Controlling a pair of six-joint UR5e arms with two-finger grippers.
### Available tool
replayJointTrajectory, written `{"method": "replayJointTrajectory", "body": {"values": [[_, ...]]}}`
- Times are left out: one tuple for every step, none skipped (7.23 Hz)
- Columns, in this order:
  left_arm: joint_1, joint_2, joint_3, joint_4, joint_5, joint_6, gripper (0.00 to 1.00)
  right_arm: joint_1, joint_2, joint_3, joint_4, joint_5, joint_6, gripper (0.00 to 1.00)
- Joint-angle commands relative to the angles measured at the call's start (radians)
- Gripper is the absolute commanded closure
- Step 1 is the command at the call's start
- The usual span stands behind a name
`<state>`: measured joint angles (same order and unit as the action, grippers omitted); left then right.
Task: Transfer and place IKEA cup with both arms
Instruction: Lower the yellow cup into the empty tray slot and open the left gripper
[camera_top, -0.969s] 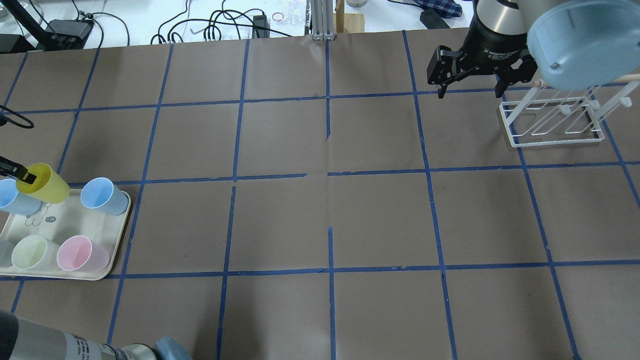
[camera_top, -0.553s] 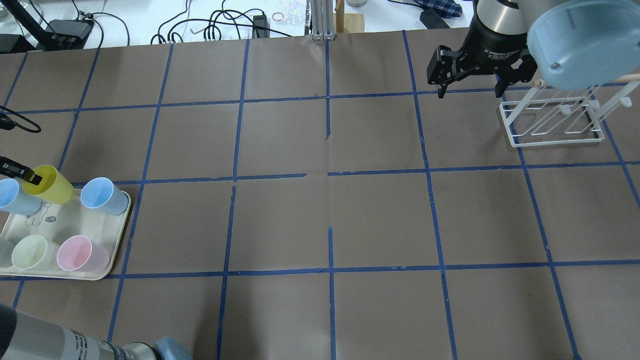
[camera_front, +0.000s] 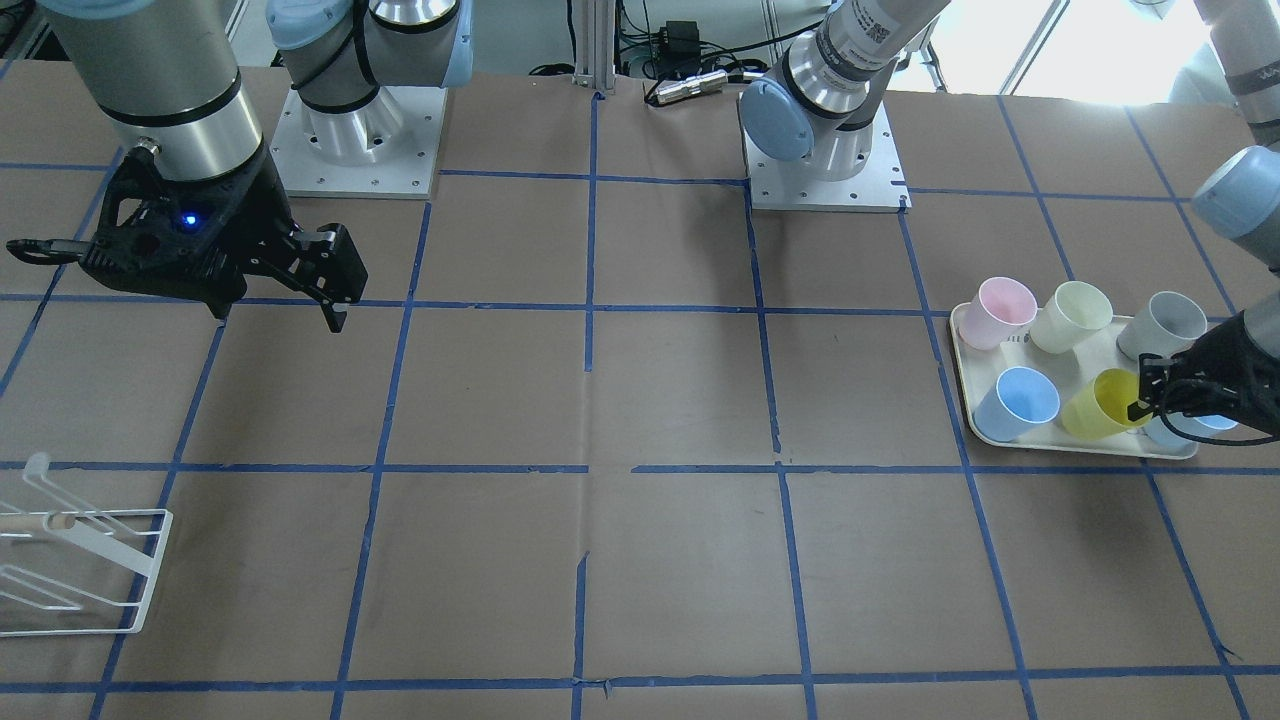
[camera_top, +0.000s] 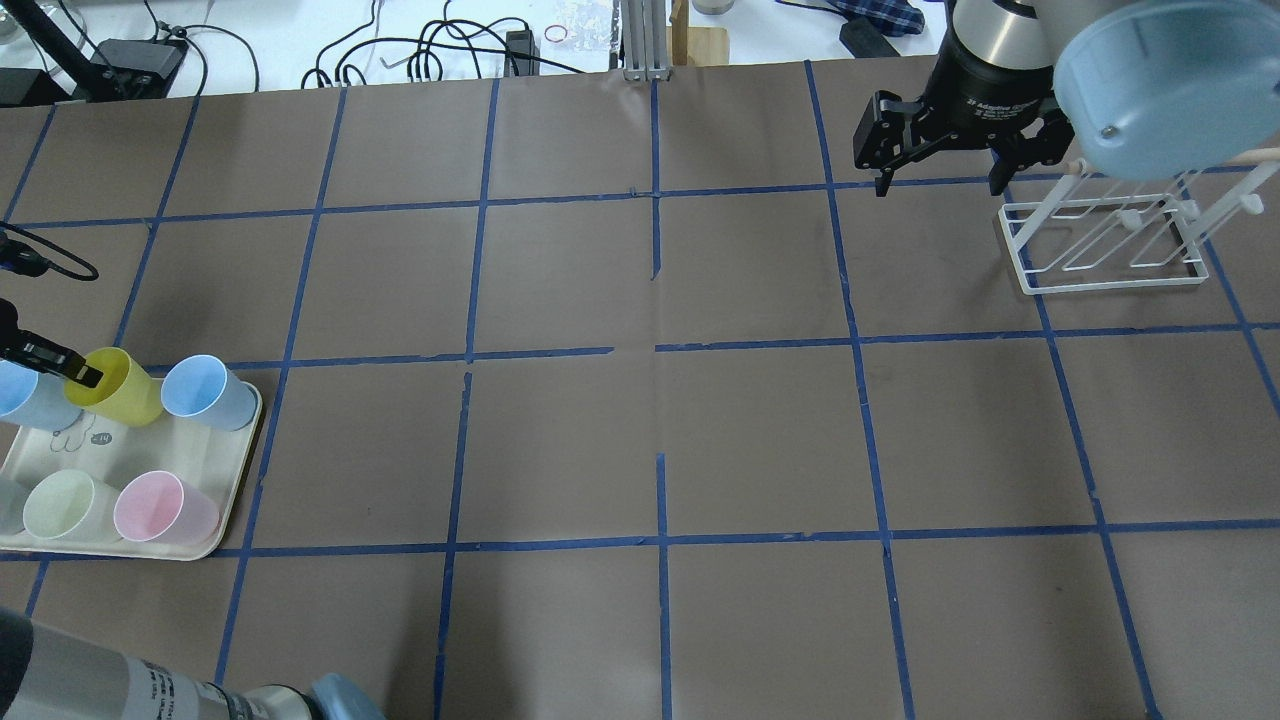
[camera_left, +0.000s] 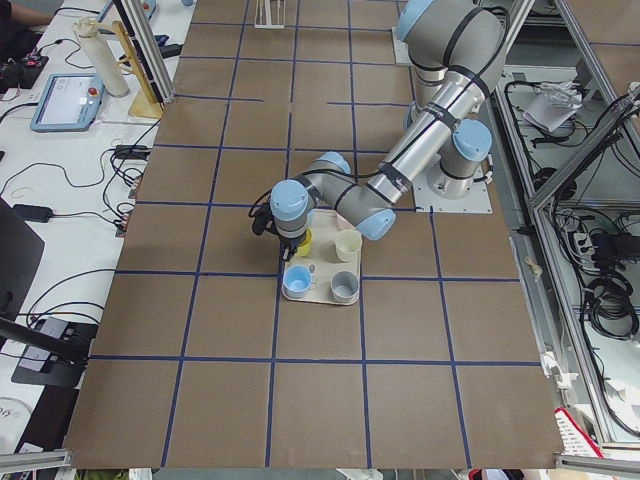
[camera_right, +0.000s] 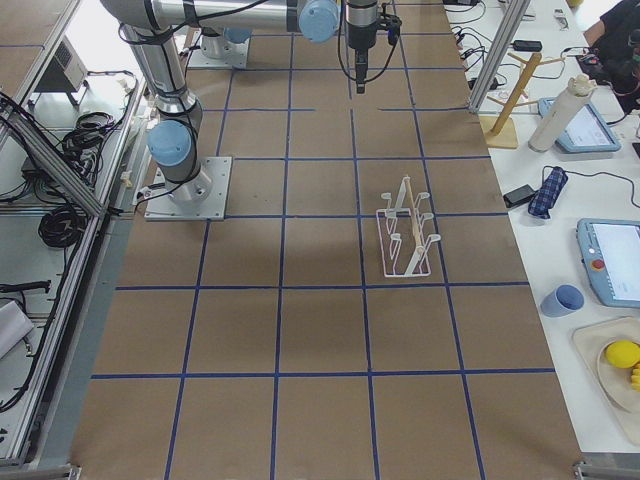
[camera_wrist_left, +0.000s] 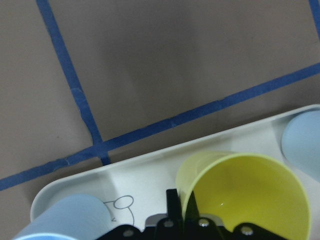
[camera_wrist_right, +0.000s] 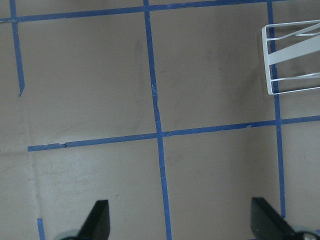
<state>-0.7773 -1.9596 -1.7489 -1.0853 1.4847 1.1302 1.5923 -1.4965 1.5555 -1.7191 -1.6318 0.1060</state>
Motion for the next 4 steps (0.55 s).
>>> {"method": "replayJointTrajectory", "body": {"values": [[0.001, -0.004, -0.003, -0.002, -0.004, 0.000, 0.68, 0.000, -0.001, 0.000, 0.001, 0.000, 0.001, 0.00], [0.003, -0.005, -0.003, -0.002, -0.004, 0.000, 0.40, 0.000, -0.002, 0.000, 0.001, 0.000, 0.001, 0.00], [0.004, -0.005, -0.003, -0.004, -0.006, 0.000, 0.35, 0.000, -0.002, 0.000, 0.001, 0.000, 0.001, 0.00], [0.004, -0.005, 0.002, -0.004, -0.006, -0.009, 0.26, 0.000, -0.001, 0.000, 0.001, 0.001, 0.001, 0.00]]}}
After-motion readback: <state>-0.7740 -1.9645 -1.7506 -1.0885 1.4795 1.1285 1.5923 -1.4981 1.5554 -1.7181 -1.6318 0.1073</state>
